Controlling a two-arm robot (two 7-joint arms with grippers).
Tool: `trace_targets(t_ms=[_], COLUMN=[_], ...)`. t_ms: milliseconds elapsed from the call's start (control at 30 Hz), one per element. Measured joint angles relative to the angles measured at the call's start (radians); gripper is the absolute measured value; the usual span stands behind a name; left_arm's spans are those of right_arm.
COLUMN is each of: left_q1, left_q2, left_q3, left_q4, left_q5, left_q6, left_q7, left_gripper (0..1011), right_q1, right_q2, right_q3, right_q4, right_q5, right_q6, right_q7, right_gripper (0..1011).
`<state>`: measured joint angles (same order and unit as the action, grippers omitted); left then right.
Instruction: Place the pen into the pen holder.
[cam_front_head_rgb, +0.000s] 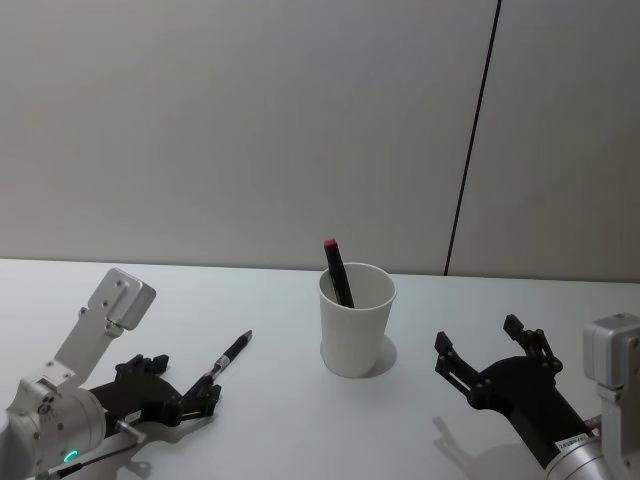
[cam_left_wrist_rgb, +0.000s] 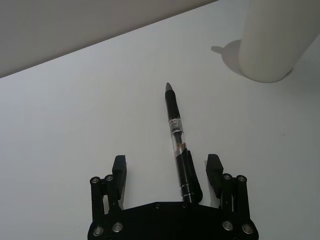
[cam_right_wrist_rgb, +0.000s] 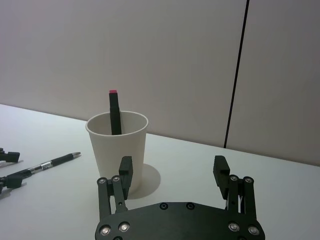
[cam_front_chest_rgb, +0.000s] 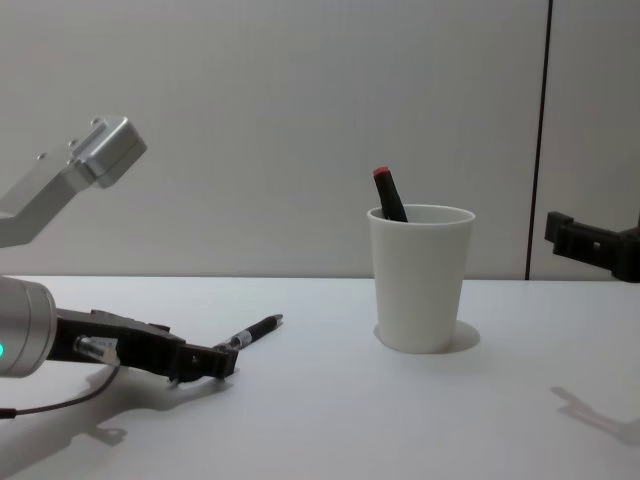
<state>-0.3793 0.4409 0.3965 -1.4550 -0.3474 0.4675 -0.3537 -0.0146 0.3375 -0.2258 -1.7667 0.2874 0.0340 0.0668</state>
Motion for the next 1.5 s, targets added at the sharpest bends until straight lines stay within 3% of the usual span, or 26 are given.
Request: trace_targets(t_ms=[833, 1500], left_q1=[-0.007, -0.012], left_q2=[-0.002, 0.003], left_q3=[0.003, 0.015], left_q4=[0.006, 0.006], left_q5=[0.005, 0.025], left_q6=[0.009, -0.003], left_q7=[-0.002, -0.023], left_gripper=[961, 839], right_q1=[0.0, 0.0], right_q2=[0.0, 0.0], right_q3=[0.0, 0.0], right_q4=[0.0, 0.0], right_q5=[0.0, 0.0], right_q6=[0.0, 0.0], right_q7=[0.0, 0.0], right_gripper=[1001, 1001])
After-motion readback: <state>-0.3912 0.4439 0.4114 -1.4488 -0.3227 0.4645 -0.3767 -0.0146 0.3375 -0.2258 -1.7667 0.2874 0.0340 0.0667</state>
